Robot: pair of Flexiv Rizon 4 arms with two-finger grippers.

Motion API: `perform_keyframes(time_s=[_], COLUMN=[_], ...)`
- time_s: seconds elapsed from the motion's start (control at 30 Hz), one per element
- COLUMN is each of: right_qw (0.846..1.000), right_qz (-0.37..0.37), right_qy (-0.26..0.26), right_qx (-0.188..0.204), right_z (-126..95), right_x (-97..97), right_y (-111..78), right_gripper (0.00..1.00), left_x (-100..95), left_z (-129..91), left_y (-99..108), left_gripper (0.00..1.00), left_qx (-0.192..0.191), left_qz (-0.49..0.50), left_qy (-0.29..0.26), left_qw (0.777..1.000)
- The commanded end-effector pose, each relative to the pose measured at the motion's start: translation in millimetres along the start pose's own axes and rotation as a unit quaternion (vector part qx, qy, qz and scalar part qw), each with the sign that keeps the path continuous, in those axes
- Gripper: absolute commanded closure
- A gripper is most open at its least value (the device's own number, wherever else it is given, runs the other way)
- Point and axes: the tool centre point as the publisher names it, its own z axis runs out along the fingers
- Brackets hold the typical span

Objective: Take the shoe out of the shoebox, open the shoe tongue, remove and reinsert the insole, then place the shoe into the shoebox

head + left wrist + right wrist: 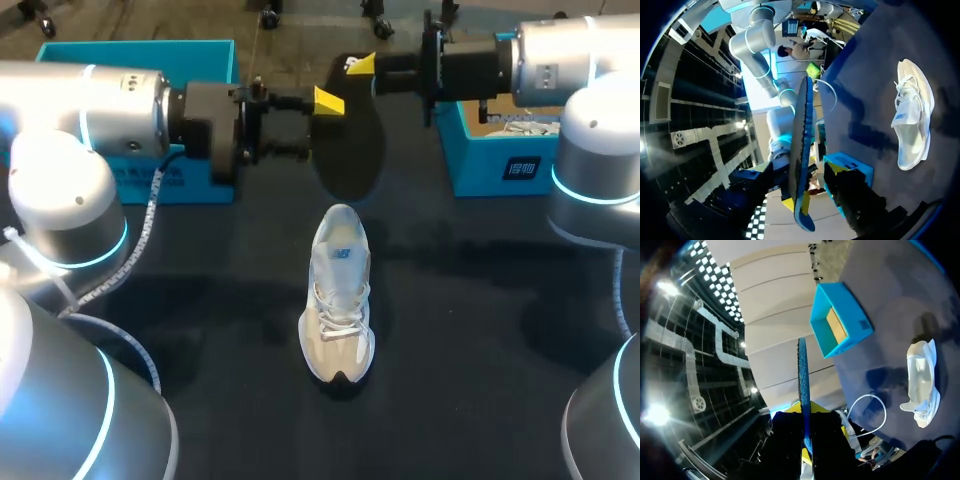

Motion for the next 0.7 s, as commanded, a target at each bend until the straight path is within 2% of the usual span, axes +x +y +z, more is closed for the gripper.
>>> perform_keyframes(time_s=[0.03, 0.07, 0.1, 0.17, 0.33, 0.37, 0.4, 0.7], right_qw=[1.000, 1.000, 1.000, 1.000, 1.000, 1.000, 1.000, 0.997], right_qz=[-0.001, 0.000, 0.001, 0.003, -0.004, -0.016, -0.018, -0.066], right_qy=[0.006, 0.007, 0.009, 0.010, 0.015, 0.011, 0.008, -0.004], right_qx=[-0.006, -0.006, -0.007, -0.007, -0.007, -0.005, -0.011, -0.037], right_z=[9, 9, 9, 10, 9, 8, 6, -20], right_x=[-1.3, -1.9, -3.4, -4.6, -3.9, -3.6, -3.1, -4.7], right_y=[-3.9, -4.5, -5.7, -6.5, -8.2, -8.4, -8.9, -15.9], right_gripper=[1.00, 1.00, 1.00, 1.00, 1.00, 0.61, 0.00, 0.00], left_x=[0.5, 0.8, 1.8, 3.0, 7.8, 9.2, 11.2, 20.9], left_z=[11, 12, 12, 12, 13, 12, 12, 6], left_y=[6, 7, 8, 8, 12, 12, 13, 17], left_gripper=[0.64, 0.69, 0.83, 1.00, 1.00, 1.00, 1.00, 1.00], left_qx=[-0.003, -0.003, -0.004, -0.004, -0.007, -0.006, -0.005, -0.011], left_qz=[-0.001, -0.001, -0.002, -0.003, -0.007, -0.009, -0.011, -0.028], left_qy=[0.001, 0.001, 0.003, 0.004, 0.007, 0.009, 0.010, 0.023], left_qw=[1.000, 1.000, 1.000, 1.000, 1.000, 1.000, 1.000, 0.999])
